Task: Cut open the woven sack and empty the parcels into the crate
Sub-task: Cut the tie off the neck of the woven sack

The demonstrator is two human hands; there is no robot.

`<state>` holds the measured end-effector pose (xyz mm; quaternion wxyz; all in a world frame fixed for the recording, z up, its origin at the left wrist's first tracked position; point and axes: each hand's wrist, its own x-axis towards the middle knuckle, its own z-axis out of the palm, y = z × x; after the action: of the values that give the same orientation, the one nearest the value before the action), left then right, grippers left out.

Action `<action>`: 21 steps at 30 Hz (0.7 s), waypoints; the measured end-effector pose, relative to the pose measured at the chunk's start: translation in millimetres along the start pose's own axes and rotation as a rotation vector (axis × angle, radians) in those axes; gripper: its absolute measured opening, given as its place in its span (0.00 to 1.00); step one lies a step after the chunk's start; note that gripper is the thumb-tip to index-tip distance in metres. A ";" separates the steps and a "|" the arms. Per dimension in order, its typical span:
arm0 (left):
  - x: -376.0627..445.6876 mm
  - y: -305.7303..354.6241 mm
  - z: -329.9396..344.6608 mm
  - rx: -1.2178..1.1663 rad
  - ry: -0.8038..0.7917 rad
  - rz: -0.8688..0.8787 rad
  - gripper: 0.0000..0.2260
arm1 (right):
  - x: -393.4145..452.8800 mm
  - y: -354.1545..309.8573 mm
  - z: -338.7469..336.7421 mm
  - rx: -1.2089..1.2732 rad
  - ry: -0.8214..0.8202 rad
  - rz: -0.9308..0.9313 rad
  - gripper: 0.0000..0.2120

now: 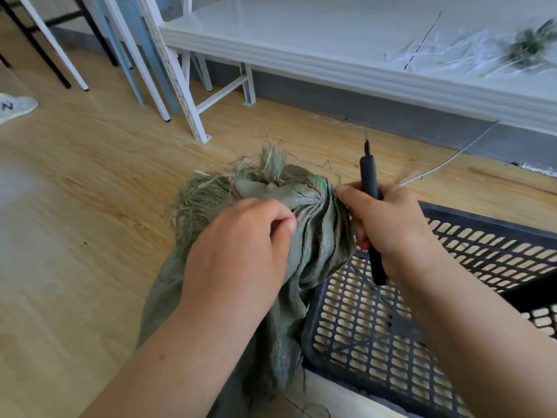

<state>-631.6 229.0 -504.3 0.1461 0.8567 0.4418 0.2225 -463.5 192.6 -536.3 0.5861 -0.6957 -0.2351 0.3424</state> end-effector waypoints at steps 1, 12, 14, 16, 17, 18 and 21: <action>1.1 -4.4 3.5 0.036 -0.050 -0.025 0.11 | 0.0 1.5 0.2 0.006 -0.007 -0.009 0.08; 31.4 -18.3 24.9 -0.443 -0.006 -0.180 0.03 | -6.1 7.9 3.5 0.271 -0.104 0.158 0.11; 33.0 -18.1 23.9 -0.407 0.006 -0.137 0.04 | -8.1 7.1 6.1 0.264 -0.112 0.150 0.11; 34.1 -17.5 21.7 -0.459 -0.011 -0.116 0.02 | -7.7 6.7 7.9 0.262 -0.109 0.141 0.11; 34.6 -18.0 20.8 -0.477 -0.015 -0.121 0.02 | -7.0 6.7 8.2 0.267 -0.109 0.142 0.11; 35.0 -18.4 19.8 -0.478 -0.014 -0.128 0.03 | -6.4 6.7 8.3 0.270 -0.113 0.144 0.11; 35.4 -19.5 18.9 -0.431 0.013 -0.138 0.06 | -5.9 7.3 9.8 0.269 -0.138 0.141 0.11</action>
<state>-617.3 268.1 -520.4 0.3378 0.7719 0.4427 0.3067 -475.3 193.3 -543.0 0.6307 -0.6007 -0.1774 0.4581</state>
